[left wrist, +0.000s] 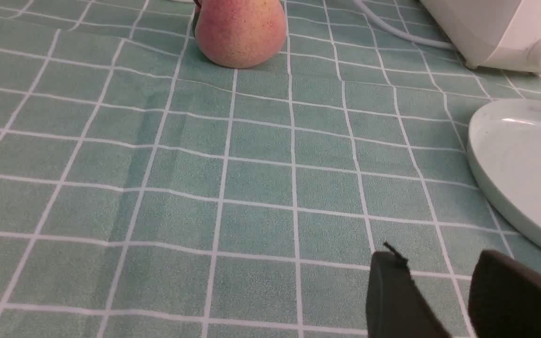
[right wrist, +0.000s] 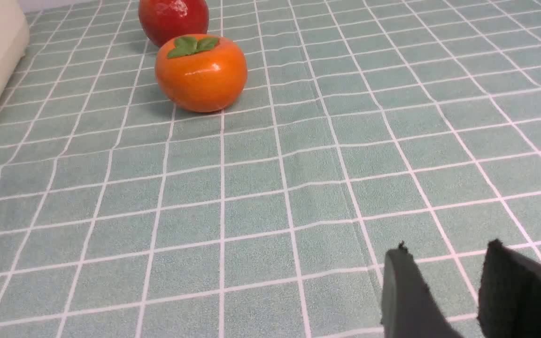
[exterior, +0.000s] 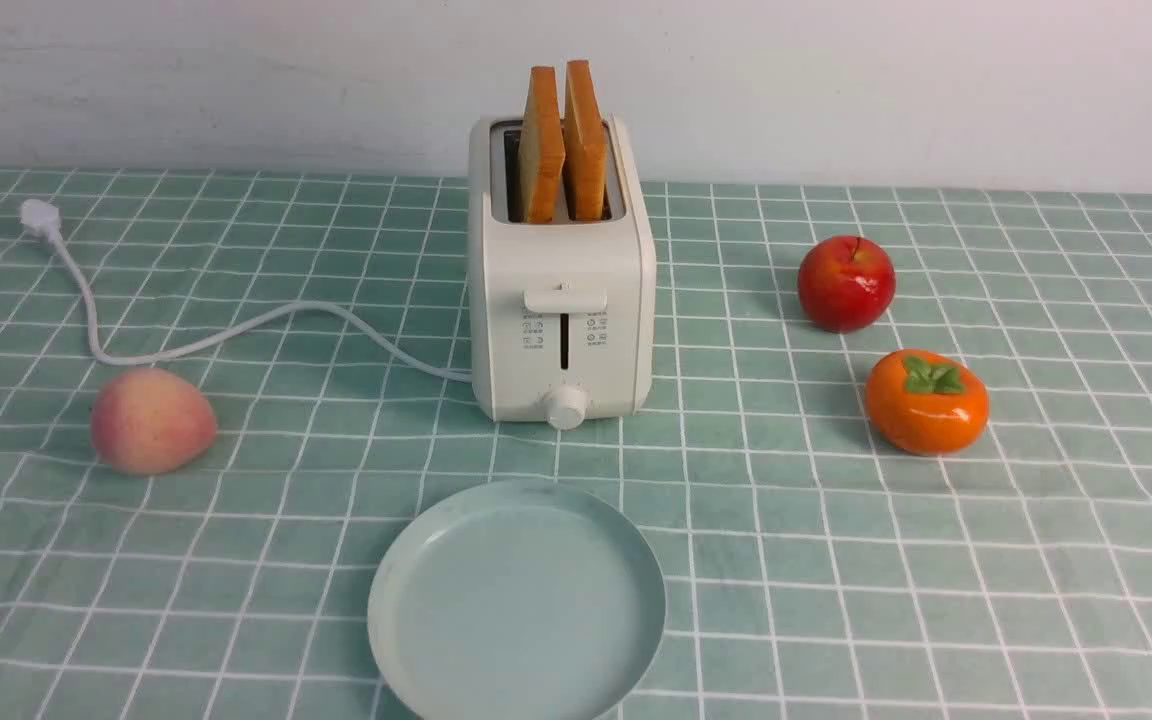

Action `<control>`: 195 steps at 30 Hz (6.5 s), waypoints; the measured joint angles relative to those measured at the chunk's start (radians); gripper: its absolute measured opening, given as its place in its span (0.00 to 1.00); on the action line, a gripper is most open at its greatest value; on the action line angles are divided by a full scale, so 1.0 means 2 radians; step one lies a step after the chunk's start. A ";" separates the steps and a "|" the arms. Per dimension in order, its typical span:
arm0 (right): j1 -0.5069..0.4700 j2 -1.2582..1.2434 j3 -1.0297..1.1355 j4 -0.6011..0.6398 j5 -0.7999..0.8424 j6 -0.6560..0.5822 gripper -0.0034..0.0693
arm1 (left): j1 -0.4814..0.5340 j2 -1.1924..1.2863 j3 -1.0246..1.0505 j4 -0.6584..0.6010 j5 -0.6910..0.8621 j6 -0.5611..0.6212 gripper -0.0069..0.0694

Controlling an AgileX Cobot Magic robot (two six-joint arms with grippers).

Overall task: Take toasted bread from bread machine on blue coffee table place on plate.
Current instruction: 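Reach for a toast slice standing in the toaster with the left gripper, then place the slice of bread on the plate with the left gripper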

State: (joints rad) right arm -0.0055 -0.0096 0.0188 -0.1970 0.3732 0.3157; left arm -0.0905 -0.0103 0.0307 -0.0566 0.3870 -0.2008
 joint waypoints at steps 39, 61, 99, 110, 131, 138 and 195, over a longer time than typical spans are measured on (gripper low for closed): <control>0.000 0.000 0.003 0.123 -0.222 0.083 0.38 | 0.000 0.000 -0.002 -0.232 -0.345 -0.118 0.20; 0.064 0.196 -0.373 0.022 0.129 0.118 0.03 | -0.004 0.480 -0.480 -0.166 0.227 0.053 0.07; 0.109 0.349 -0.447 0.106 0.308 -0.042 0.04 | -0.112 1.056 -1.032 -0.188 0.134 0.197 0.82; 0.109 0.349 -0.447 0.106 0.306 -0.042 0.05 | -0.113 1.063 -1.036 -0.166 0.133 0.196 0.19; 0.109 0.349 -0.447 0.106 0.306 -0.042 0.07 | -0.112 0.985 -1.036 -0.125 0.191 0.163 0.15; 0.109 0.349 -0.447 0.106 0.306 -0.042 0.08 | -0.112 0.897 -1.035 -0.096 0.256 0.119 0.15; 0.112 0.519 -0.567 0.257 0.374 -0.088 0.33 | -0.112 0.709 -0.449 -0.094 0.152 -0.013 0.23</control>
State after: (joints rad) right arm 0.2192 1.0282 -1.1143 0.3167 1.1212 0.1391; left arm -0.3148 1.4083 -0.8682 -0.2439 0.6907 -0.2260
